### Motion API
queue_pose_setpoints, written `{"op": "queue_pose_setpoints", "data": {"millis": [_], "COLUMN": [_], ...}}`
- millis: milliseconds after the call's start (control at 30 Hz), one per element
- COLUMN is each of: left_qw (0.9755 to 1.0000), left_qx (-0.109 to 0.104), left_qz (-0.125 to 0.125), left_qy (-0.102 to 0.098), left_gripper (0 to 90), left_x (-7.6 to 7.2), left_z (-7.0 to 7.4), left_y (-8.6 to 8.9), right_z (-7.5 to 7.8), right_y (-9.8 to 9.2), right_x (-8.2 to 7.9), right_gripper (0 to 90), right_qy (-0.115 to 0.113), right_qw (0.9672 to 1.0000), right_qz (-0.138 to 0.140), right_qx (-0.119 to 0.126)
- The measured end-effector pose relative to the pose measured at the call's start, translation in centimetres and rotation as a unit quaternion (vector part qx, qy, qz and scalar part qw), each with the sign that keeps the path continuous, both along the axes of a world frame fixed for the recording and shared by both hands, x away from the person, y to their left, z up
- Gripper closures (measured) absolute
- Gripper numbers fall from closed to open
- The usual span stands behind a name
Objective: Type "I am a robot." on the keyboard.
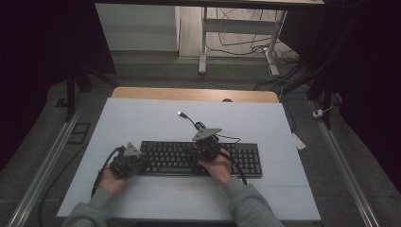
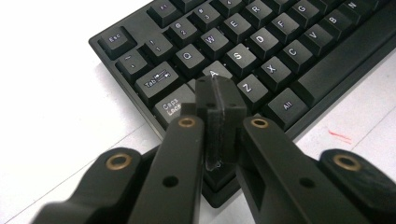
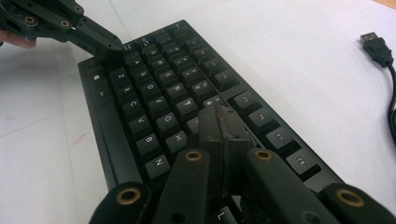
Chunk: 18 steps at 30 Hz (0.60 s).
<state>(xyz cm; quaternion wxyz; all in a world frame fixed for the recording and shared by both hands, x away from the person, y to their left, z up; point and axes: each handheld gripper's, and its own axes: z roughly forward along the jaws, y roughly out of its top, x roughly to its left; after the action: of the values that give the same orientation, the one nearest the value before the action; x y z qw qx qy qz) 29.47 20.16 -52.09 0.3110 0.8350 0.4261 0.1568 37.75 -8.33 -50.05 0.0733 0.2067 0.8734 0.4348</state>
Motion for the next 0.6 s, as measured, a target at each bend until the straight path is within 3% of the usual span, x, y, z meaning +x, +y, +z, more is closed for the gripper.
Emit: {"op": "queue_pose_setpoints", "data": {"millis": [333, 600], "left_qw": [1.0000, 1.0000], "left_qx": [0.000, -0.001], "left_qz": [-0.001, -0.002], "left_qy": [0.000, 0.000], "left_gripper": [88.7, 88.7], "left_x": [0.00, 0.00], "left_z": [-0.04, -0.07], "left_y": [0.05, 0.07], "right_z": [-0.54, -1.02], "right_y": [0.49, 0.84], "right_x": [0.26, 0.33], "right_gripper": [90.0, 90.0], "right_qy": [0.002, -0.004], "right_qw": [1.0000, 0.9995], "right_qz": [-0.002, -0.007], "right_qx": [-0.006, -0.030]}}
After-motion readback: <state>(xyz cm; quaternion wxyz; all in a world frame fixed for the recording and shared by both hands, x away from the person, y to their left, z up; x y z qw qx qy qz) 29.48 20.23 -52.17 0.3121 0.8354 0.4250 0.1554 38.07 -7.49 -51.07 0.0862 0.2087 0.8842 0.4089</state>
